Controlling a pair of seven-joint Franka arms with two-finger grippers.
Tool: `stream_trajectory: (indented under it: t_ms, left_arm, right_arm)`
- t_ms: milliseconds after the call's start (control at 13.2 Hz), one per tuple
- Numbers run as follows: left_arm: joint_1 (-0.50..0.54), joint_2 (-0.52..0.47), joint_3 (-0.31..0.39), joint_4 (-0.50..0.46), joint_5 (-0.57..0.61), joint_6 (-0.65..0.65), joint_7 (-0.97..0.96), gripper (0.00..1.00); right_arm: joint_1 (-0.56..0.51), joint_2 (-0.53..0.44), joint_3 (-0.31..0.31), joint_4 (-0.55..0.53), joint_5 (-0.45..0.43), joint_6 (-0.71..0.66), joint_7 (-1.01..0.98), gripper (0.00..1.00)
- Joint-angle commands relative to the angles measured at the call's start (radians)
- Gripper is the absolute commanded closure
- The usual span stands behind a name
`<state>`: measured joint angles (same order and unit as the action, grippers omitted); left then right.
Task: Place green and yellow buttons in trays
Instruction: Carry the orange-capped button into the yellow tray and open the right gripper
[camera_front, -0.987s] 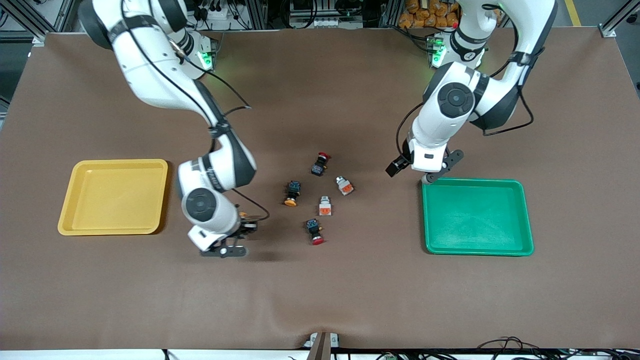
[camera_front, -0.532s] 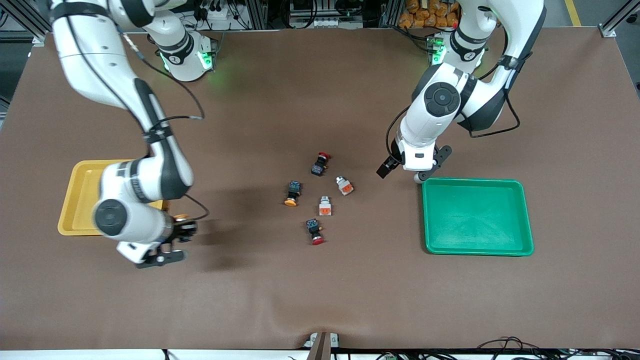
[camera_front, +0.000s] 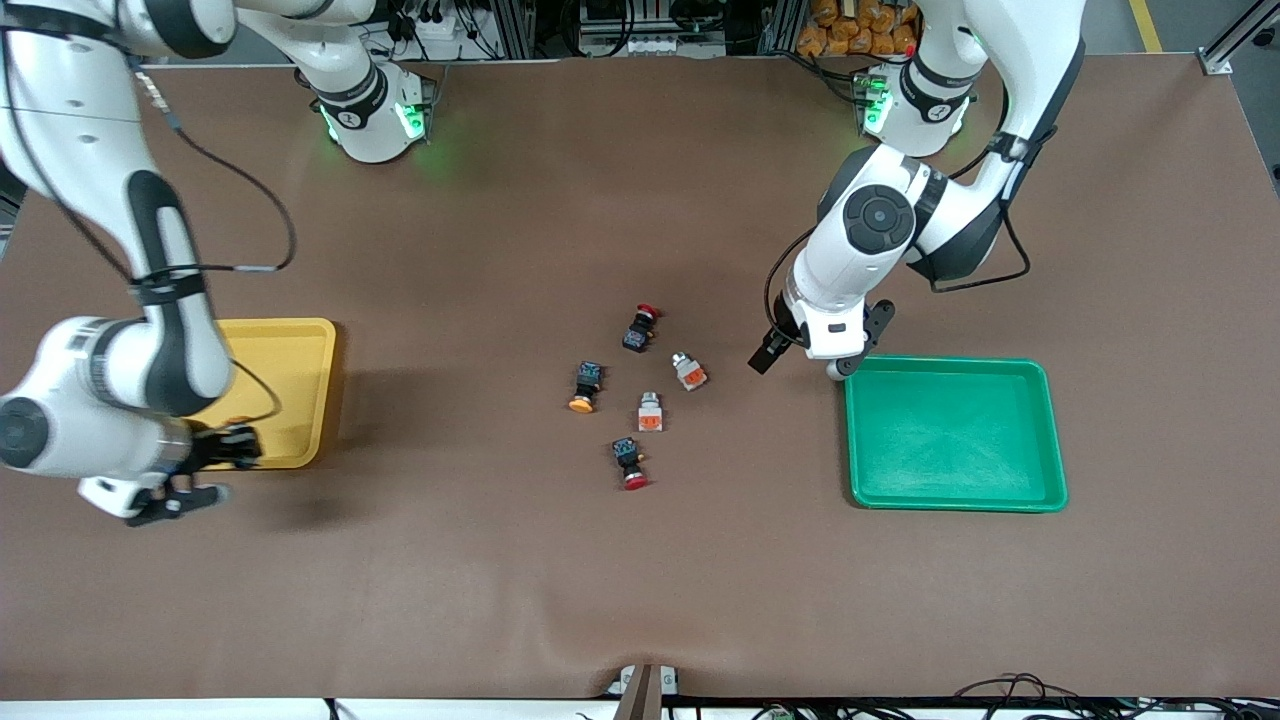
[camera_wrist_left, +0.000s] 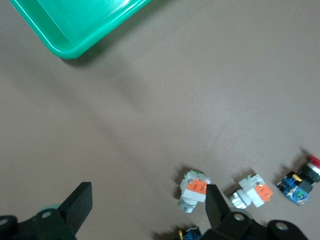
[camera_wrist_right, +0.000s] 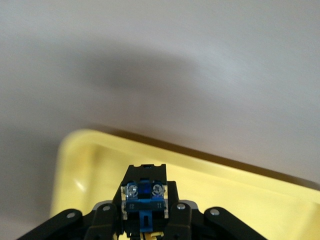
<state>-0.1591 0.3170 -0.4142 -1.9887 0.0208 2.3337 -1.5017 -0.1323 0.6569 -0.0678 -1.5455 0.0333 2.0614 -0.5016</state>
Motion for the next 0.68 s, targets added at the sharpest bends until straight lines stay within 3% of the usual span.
stream_trajectory:
  t_ms: [0, 76, 152, 228, 380, 608]
  left_arm:
    - [-0.007, 0.036, 0.0, 0.045, 0.037, 0.003, -0.057, 0.0]
    - [-0.007, 0.042, 0.0, 0.05, 0.037, 0.007, -0.069, 0.0]
    - [-0.013, 0.051, 0.0, 0.05, 0.037, 0.021, -0.084, 0.0]
    - [-0.028, 0.062, 0.0, 0.048, 0.037, 0.032, -0.103, 0.0]
    - [-0.057, 0.08, 0.002, 0.05, 0.054, 0.033, -0.147, 0.0]
    - [-0.085, 0.14, 0.002, 0.051, 0.119, 0.134, -0.207, 0.0]
  right_arm:
    - [-0.064, -0.028, 0.026, -0.056, 0.008, 0.002, -0.081, 1.0]
    - [-0.064, -0.028, 0.026, -0.082, 0.008, 0.002, -0.083, 0.81]
    - [-0.064, -0.028, 0.026, -0.088, 0.008, 0.0, -0.081, 0.23]
    - [-0.062, -0.03, 0.029, -0.088, 0.025, -0.006, -0.075, 0.0]
    - [-0.047, -0.033, 0.029, -0.082, 0.101, -0.046, -0.072, 0.0]
    - [0.0, -0.034, 0.029, -0.062, 0.111, -0.044, -0.002, 0.0]
